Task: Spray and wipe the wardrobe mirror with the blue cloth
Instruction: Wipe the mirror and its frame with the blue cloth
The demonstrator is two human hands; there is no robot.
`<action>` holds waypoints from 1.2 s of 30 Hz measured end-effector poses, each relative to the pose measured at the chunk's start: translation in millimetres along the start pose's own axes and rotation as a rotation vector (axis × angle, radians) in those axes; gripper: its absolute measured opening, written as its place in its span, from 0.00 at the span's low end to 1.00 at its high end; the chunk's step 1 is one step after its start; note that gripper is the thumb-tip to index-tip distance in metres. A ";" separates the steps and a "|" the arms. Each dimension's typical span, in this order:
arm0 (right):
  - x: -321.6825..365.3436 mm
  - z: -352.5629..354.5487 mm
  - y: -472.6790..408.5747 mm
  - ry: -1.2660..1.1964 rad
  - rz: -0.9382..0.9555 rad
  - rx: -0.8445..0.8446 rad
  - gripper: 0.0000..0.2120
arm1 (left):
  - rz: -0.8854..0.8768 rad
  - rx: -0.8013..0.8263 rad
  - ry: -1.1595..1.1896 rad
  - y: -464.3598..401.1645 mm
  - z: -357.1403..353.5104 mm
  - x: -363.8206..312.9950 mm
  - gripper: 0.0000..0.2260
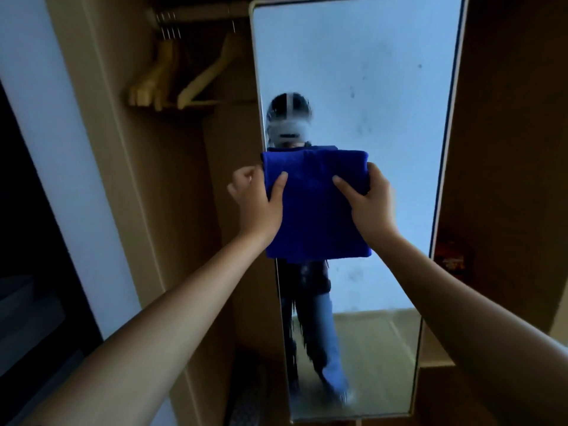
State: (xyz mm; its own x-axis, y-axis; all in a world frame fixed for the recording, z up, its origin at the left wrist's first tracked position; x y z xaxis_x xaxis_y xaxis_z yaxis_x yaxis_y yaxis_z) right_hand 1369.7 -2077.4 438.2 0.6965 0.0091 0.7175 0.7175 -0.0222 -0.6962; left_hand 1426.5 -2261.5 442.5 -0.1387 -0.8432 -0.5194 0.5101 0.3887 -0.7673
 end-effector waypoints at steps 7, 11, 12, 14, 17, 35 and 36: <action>44.1 -12.9 -72.6 0.129 0.112 -0.052 0.13 | -0.106 -0.122 0.050 -80.4 7.7 -26.2 0.16; 70.3 -17.9 -109.8 0.134 0.181 -0.075 0.12 | -0.125 -0.147 0.090 -122.6 13.3 -46.5 0.17; 75.4 -18.7 -118.4 0.135 0.205 -0.089 0.13 | -0.140 -0.159 0.094 -131.8 15.4 -51.2 0.16; 84.6 -18.1 -135.7 0.152 0.265 -0.122 0.14 | -0.171 -0.184 0.102 -148.9 19.0 -60.9 0.16; 99.5 -19.4 -157.1 0.226 0.367 -0.162 0.14 | -0.203 -0.215 0.116 -167.8 25.9 -72.6 0.15; 131.0 -76.2 -166.5 0.793 0.674 -0.217 0.22 | -0.103 -0.197 0.352 -202.1 23.3 -75.0 0.21; 129.2 -80.6 -165.8 0.895 0.669 -0.200 0.23 | -0.110 -0.186 0.331 -203.8 23.1 -74.0 0.16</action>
State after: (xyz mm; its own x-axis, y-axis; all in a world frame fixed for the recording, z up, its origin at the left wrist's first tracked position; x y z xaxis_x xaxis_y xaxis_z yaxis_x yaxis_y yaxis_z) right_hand 1339.9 -2153.1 648.2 0.6246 -0.7808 0.0164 0.1334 0.0860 -0.9873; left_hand 1352.4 -2286.9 646.0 -0.4660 -0.7299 -0.5001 0.3186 0.3889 -0.8644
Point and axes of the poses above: each hand's wrist, its own y-axis away from the middle knuckle, its own z-axis out of the back of the hand, x = y × z, the point moved 3 cm from there along -y, towards the middle knuckle, and after that the axes turned 7 degrees about -y, right-handed, at the moved point
